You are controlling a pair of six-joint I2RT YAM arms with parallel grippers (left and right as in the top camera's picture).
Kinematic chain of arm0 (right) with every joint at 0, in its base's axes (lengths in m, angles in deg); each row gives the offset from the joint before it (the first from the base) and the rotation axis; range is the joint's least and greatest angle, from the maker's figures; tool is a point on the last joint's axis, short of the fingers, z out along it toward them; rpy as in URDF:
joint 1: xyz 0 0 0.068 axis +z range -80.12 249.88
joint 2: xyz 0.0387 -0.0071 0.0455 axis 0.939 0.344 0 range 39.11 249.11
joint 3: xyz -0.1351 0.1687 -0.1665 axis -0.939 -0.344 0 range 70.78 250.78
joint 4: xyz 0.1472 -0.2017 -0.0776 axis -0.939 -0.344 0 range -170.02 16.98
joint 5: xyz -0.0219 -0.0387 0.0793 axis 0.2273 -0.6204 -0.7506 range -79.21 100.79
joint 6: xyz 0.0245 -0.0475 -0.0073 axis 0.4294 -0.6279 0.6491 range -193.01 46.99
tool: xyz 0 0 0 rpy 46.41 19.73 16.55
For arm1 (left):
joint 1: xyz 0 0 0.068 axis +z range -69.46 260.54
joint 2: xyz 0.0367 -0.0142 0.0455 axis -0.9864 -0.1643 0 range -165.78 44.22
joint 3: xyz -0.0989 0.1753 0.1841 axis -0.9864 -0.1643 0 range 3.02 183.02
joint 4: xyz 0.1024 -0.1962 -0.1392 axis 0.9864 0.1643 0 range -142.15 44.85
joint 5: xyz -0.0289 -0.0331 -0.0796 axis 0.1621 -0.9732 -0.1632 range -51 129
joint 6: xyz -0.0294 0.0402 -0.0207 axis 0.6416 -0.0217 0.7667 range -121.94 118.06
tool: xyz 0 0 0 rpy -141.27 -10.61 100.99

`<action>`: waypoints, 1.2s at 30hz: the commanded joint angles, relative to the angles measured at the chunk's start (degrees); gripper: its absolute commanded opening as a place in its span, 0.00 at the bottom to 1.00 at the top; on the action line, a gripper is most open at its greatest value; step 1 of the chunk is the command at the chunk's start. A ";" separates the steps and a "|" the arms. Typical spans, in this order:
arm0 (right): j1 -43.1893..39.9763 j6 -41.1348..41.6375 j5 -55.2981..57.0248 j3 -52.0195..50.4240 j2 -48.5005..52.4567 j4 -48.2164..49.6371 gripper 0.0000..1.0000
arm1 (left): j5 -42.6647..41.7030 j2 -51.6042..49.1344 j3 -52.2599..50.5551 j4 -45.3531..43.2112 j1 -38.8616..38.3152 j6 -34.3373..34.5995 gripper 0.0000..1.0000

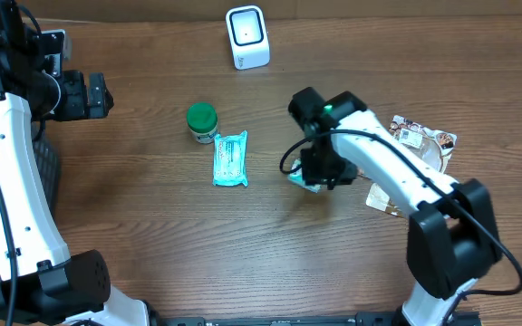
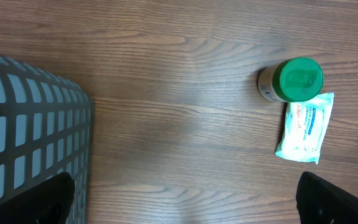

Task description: Scan the item barcode

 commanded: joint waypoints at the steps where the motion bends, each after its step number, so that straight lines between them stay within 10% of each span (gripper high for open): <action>1: -1.66 7.17 4.68 -3.34 -0.50 3.45 0.31 | 0.15 0.04 0.22 -0.09 0.26 -1.09 1.00; 22: -1.62 -0.61 -5.92 -14.23 -0.44 35.15 0.19 | 0.15 0.04 0.22 -0.09 0.26 -1.09 0.99; 36: -1.62 -9.92 -29.57 -11.34 -0.50 45.83 0.45 | 0.15 0.04 0.22 -0.09 0.26 -1.09 1.00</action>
